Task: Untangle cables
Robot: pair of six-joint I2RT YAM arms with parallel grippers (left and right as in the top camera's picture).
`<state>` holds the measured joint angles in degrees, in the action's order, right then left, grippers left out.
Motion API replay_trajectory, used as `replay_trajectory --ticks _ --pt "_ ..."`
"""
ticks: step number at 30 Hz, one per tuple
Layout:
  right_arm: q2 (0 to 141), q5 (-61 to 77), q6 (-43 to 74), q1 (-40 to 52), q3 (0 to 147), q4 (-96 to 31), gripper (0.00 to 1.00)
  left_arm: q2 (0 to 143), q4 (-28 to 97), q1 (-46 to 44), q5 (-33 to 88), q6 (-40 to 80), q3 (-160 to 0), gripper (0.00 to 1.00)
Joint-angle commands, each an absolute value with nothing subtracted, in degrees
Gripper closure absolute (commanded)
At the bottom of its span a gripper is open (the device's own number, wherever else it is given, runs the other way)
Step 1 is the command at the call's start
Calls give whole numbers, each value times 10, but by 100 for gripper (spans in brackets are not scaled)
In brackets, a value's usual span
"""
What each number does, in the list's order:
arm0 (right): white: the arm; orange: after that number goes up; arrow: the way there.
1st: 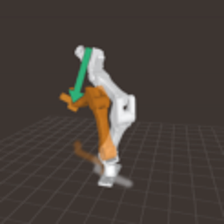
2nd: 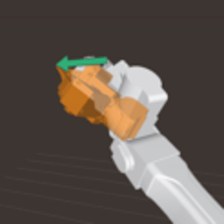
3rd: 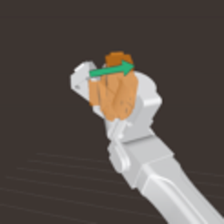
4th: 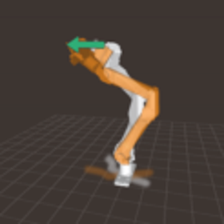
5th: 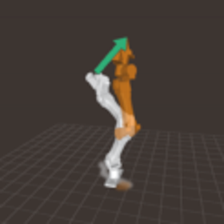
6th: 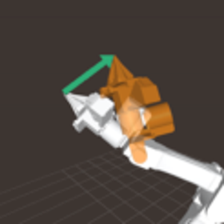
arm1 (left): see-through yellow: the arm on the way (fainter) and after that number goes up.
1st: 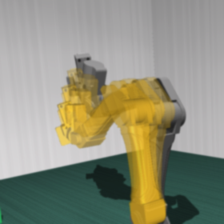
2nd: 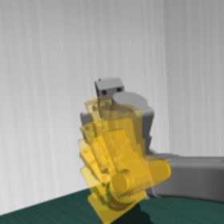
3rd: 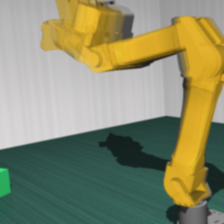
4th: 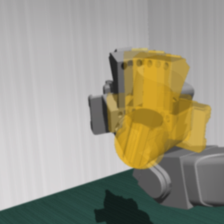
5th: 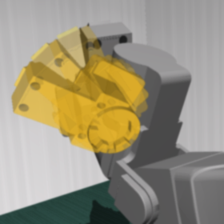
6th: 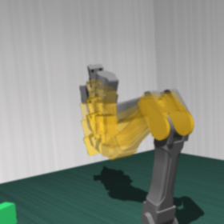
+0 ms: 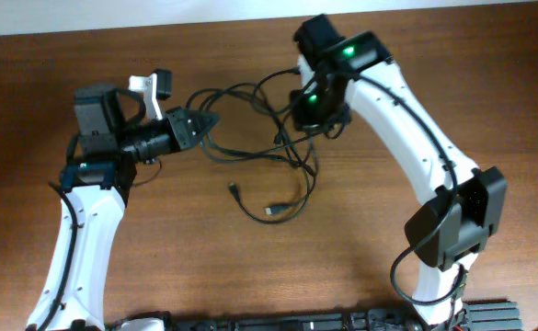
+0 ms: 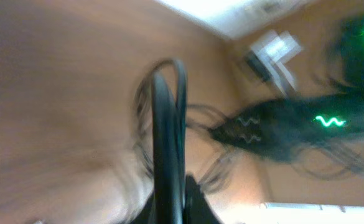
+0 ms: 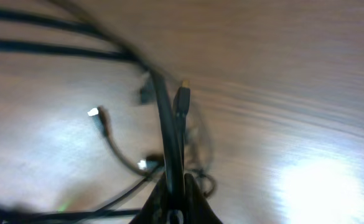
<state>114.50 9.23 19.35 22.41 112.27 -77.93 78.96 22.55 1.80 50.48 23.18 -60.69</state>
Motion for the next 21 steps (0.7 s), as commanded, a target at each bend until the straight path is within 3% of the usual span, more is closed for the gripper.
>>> replay_trajectory --ticks 1,5,7,10,12,15,16,17,18,21 --pt "1148 5 196 165 1124 -809 96 785 282 22 223 164 -608 100" --pt "1148 -12 196 88 1124 -834 95 785 282 28 212 164 -608 100" --pt "1148 -31 196 65 1124 -854 81 785 279 29 212 166 -608 100" --pt "1148 -31 196 56 1122 -862 74 785 279 29 228 166 -608 100" --pt "1148 18 181 59 1112 -856 64 785 272 29 297 166 -608 100" --pt "1148 270 16 73 1105 -820 60 785 190 17 609 63 -608 100" --pt "1148 294 17 79 1105 -809 56 785 189 2 654 39 -608 79" --pt "1148 298 17 86 1105 -801 55 785 212 -25 655 -3 -608 42" --pt "1148 298 17 87 1105 -801 52 785 227 -36 625 -23 -608 30" --pt "1148 298 17 99 1105 -801 43 785 276 -44 430 -22 -608 28"
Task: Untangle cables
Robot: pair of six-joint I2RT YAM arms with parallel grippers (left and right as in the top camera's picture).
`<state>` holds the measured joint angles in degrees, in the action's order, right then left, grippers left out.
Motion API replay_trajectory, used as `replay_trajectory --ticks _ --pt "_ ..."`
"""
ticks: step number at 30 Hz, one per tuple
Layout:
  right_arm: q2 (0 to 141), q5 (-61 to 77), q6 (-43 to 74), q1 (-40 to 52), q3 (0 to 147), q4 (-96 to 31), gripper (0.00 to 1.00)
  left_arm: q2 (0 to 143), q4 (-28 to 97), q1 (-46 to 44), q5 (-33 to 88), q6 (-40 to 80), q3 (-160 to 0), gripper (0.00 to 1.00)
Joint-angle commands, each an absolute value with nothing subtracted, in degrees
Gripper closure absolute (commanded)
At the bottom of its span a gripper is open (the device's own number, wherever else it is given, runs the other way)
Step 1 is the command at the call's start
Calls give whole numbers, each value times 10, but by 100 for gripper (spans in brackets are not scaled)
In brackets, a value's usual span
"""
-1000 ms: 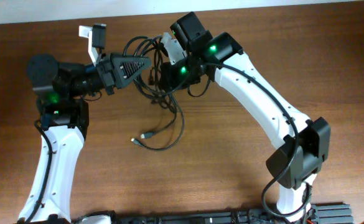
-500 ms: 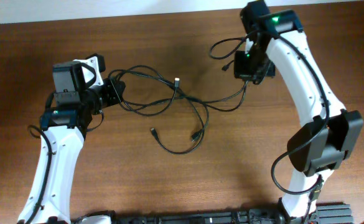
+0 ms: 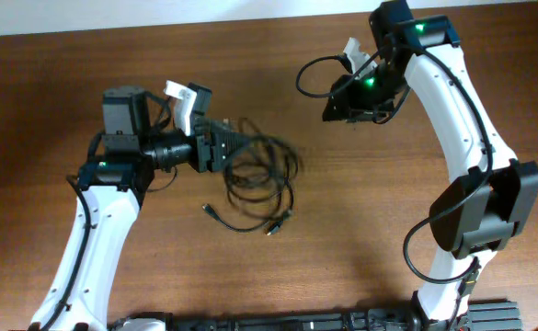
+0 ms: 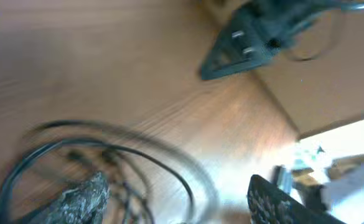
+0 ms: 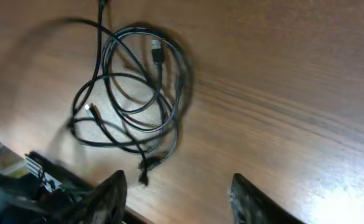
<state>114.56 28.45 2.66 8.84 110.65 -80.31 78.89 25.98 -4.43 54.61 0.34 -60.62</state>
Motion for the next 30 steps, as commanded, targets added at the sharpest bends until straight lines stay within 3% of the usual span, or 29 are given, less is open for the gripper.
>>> replay_trajectory --ticks 1,4,7,14,16,18,20,21,22,26,30 --pt "1148 298 17 110 1105 -801 41 787 288 -44 390 -22 -608 29" --pt "1148 277 17 136 1105 -817 39 802 302 -44 377 -22 -608 29" --pt "1148 259 17 162 1105 -837 30 839 325 -44 376 -22 -608 31" --pt "1148 258 34 270 1057 -761 30 945 357 -44 263 -22 -608 41" --pt "1148 257 39 289 1007 -704 31 957 359 -44 204 -21 -608 38" --pt "1148 257 92 297 947 -628 39 957 368 -44 83 61 -608 35" --pt "1148 258 147 296 907 -576 70 957 372 -44 66 77 -608 34" --pt "1148 268 149 296 907 -569 91 957 372 -44 66 77 -608 33" --pt "1147 311 111 291 918 -563 96 957 374 -44 66 77 -608 32" --pt "1124 564 -16 250 1078 -574 96 957 378 -44 66 77 -608 28" --pt "1098 594 11 199 1362 -576 96 957 378 -44 66 77 -608 27"
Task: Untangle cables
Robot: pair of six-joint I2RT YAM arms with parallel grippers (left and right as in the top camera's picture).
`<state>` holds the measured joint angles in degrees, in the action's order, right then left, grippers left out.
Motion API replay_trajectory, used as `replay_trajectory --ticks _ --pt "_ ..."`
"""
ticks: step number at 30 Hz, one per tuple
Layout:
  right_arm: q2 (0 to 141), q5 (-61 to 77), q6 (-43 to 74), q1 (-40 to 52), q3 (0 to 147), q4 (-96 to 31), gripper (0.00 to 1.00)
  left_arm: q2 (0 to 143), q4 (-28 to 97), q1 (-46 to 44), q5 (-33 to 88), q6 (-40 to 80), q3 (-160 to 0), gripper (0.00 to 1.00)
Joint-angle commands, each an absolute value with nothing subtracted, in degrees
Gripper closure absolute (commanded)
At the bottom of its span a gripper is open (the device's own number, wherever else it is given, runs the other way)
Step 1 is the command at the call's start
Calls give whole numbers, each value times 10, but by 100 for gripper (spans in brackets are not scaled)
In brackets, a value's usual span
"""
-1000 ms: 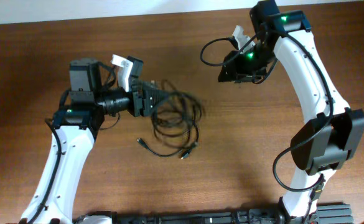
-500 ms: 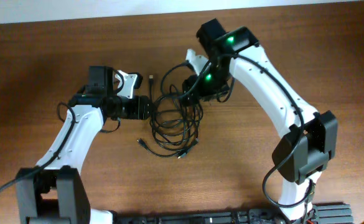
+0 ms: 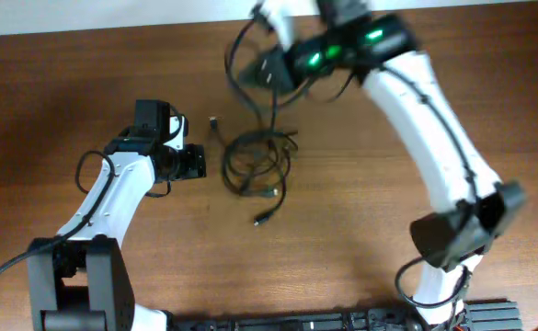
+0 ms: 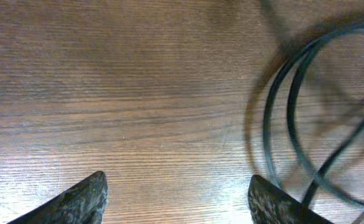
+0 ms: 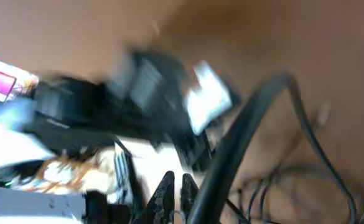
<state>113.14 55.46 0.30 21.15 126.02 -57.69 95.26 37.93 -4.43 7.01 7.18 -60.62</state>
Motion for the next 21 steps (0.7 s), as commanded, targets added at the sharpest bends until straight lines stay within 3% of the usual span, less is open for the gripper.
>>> replay_trajectory --ticks 1,3,7,9,11,12,13,14,16,21 --pt "1098 594 20 197 1428 -575 96 957 378 -44 66 77 -608 27" --pt "1098 594 24 197 1554 -572 96 957 378 -44 66 77 -608 27" --pt "1099 554 24 197 1622 -586 96 957 378 -44 68 77 -608 25" --pt "1099 369 24 197 1622 -669 96 957 378 -44 77 77 -608 24" --pt "1100 27 48 197 1622 -839 96 957 376 -44 117 77 -608 18" --pt "1100 -97 80 197 1622 -903 96 957 356 -44 224 48 -608 11" --pt "1100 -149 83 197 1622 -938 96 957 336 -44 310 21 -608 10" --pt "1100 -157 83 197 1622 -949 96 957 293 -44 444 -6 -608 8" --pt "1100 -157 85 197 1622 -952 96 957 255 -48 536 -10 -608 7" --pt "1100 -157 100 197 1622 -954 96 957 258 -123 613 -83 -608 0"
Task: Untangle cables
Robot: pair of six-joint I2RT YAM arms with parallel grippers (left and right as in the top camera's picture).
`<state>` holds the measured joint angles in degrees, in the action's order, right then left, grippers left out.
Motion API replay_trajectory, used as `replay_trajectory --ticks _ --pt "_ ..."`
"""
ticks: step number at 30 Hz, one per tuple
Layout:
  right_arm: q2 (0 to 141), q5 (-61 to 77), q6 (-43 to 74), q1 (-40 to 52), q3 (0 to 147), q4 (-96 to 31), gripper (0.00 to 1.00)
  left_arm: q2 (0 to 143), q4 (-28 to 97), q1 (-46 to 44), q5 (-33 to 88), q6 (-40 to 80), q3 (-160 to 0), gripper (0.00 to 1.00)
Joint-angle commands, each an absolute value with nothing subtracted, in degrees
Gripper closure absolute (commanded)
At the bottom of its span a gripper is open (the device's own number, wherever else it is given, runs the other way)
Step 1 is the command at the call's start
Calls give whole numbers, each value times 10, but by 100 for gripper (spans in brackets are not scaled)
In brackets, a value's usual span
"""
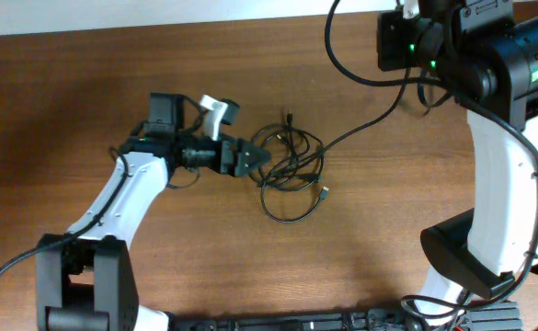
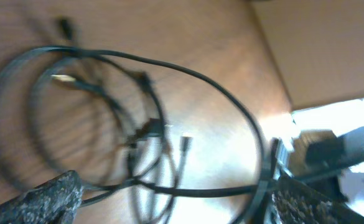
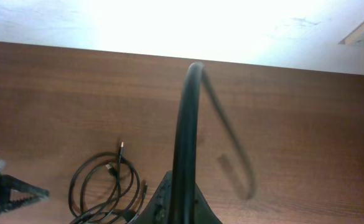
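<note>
A loose tangle of thin black cables (image 1: 291,165) lies mid-table, also seen in the right wrist view as cable coils (image 3: 107,183). My right gripper (image 3: 183,208) is lifted high over the far right, shut on one black cable (image 3: 188,124). That cable (image 1: 370,115) runs taut down to the tangle. My left gripper (image 1: 261,158) sits at the tangle's left edge. In the left wrist view the left gripper (image 2: 175,199) is open, a cable strand (image 2: 200,190) crossing between its fingers (image 2: 48,199).
The brown wooden table (image 1: 204,267) ends at a white wall edge (image 3: 169,25) along the far side. The raised right arm (image 1: 498,156) spans the table's right side. The left arm (image 1: 131,198) lies across the left.
The right gripper, shut on a cable low over the tangle, now sits high at the far right with the cable drawn out. The left gripper moved right, up to the tangle.
Both grippers were first shut on cable with the tangle stretched between them. Then both were open, the pile lying by the left gripper. Later the right was shut on a cable above the pile, and now holds it high.
</note>
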<state>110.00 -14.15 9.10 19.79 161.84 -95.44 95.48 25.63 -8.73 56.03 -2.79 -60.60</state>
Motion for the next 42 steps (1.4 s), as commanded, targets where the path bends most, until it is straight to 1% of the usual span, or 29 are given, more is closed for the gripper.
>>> replay_trajectory --ticks 1,2,3,5,6,7,10,12,14,18,19,20,21,22,23,25,26,28,30,31,32,33,34,35,36,37,38,39,42 --pt "1100 -157 100 197 1622 -955 96 957 257 -137 608 -88 -608 1" --pt "1100 -157 100 197 1622 -957 96 957 258 -147 597 -87 -608 3" --pt "1100 -157 100 197 1622 -961 96 957 261 -162 554 -87 -608 5" --pt "1100 -157 100 197 1622 -964 96 957 270 -187 425 -87 -608 14" --pt "1100 -157 100 197 1622 -967 96 957 271 -188 406 -87 -608 21" --pt "1100 -157 100 197 1622 -969 96 957 271 -188 387 -87 -608 32" --pt "1100 -157 100 197 1622 -969 96 957 286 -187 369 -87 -608 48" --pt "1100 -157 100 197 1622 -969 96 959 293 -188 345 -87 -606 49" --pt "1100 -157 100 197 1622 -969 96 972 292 -188 348 -82 -586 45" --pt "1100 -157 100 197 1622 -970 96 1014 284 -188 383 -83 -582 45" --pt "1100 -157 100 197 1622 -970 96 1025 278 -188 383 -82 -582 45" --pt "1100 -157 100 197 1622 -971 96 1033 274 -188 383 -83 -582 49" --pt "1100 -157 100 197 1622 -972 96 1040 270 -188 381 -83 -582 59" --pt "1100 -157 100 197 1622 -973 96 1042 266 -187 351 -82 -582 87" --pt "1100 -163 100 194 1622 -973 96 1042 266 -186 303 -69 -582 100" --pt "1100 -193 108 149 1622 -973 96 1039 280 -163 172 19 -583 100" --pt "1100 -202 129 94 1622 -973 96 1024 300 -116 102 69 -583 100" --pt "1100 -192 143 -41 1612 -973 96 985 311 -20 96 73 -583 100" --pt "1100 -128 143 -173 1582 -973 96 938 311 88 103 110 -583 100" --pt "1100 -94 143 -221 1561 -973 96 930 312 125 147 122 -583 100" --pt "1100 -57 143 -261 1531 -973 96 930 312 143 188 122 -583 100" --pt "1100 -7 143 -288 1491 -973 96 930 314 139 236 121 -582 100" --pt "1100 10 142 -293 1444 -973 96 930 313 116 298 121 -582 100" --pt "1100 10 142 -287 1404 -968 96 930 313 93 331 117 -582 100" --pt "1100 10 140 -280 1367 -960 96 930 312 60 360 88 -582 100" --pt "1100 11 138 -273 1335 -953 96 930 313 9 363 53 -582 100" --pt "1100 11 138 -270 1315 -947 96 930 312 -14 357 42 -582 100" --pt "1100 11 133 -270 1291 -936 96 930 310 -48 320 42 -582 100" --pt "1100 0 107 -271 1288 -921 96 930 310 -59 315 42 -582 100"
